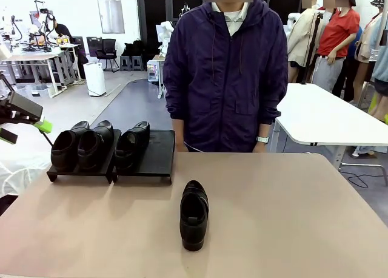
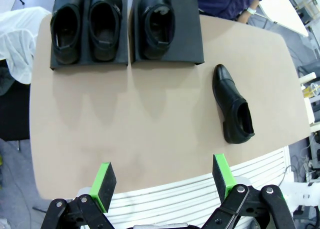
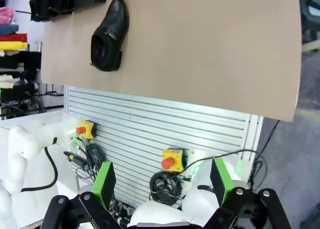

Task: Organize the shoes by placing them on the stand.
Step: Place the Shoe from the middle of the table onto the Shoes Stand.

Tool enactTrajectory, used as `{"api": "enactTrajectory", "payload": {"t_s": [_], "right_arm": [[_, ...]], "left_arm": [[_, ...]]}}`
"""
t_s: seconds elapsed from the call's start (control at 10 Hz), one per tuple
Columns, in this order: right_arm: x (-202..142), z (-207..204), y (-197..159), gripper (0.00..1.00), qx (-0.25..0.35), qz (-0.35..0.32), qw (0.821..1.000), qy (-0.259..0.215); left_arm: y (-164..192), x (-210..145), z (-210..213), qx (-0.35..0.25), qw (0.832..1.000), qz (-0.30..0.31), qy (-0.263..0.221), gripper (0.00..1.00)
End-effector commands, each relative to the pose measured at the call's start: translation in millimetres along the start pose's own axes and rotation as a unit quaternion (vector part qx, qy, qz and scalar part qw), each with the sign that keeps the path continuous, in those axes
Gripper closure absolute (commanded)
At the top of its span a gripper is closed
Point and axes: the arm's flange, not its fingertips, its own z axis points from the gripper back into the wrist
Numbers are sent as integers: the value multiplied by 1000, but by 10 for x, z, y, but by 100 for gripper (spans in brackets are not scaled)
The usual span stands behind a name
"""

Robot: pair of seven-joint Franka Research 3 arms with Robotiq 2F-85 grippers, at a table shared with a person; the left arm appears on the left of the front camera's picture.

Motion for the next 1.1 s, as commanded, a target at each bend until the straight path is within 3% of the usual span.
{"api": "enactTrajectory", "payload": {"t_s": [0.0, 0.1, 0.3, 0.4, 0.6, 0.8, 0.9, 1.0], "right_arm": [[26, 24, 17, 0, 13, 13, 1000, 1], [26, 24, 17, 0, 13, 13, 1000, 1], [26, 24, 17, 0, 13, 13, 1000, 1], [26, 24, 17, 0, 13, 13, 1000, 1], [26, 24, 17, 0, 13, 13, 1000, 1], [26, 24, 17, 0, 13, 13, 1000, 1], [26, 24, 17, 0, 13, 13, 1000, 1], [26, 24, 17, 0, 13, 13, 1000, 1]], "left_arm": [[0, 0, 0, 0, 1000, 0, 0, 0], [-454, 92, -164, -35, 998, -7, 58, 0], [-1476, 161, -1015, -59, 984, -30, 166, 0], [-1893, 97, -1434, -55, 976, 0, 212, 0], [-2531, -221, -2201, -57, 956, -64, 281, 0], [-2735, -443, -2664, 12, 960, -66, 274, 0], [-2604, -312, -2654, 44, 964, -57, 256, 0], [-2710, -603, -2634, -37, 952, -71, 294, 0]]}}
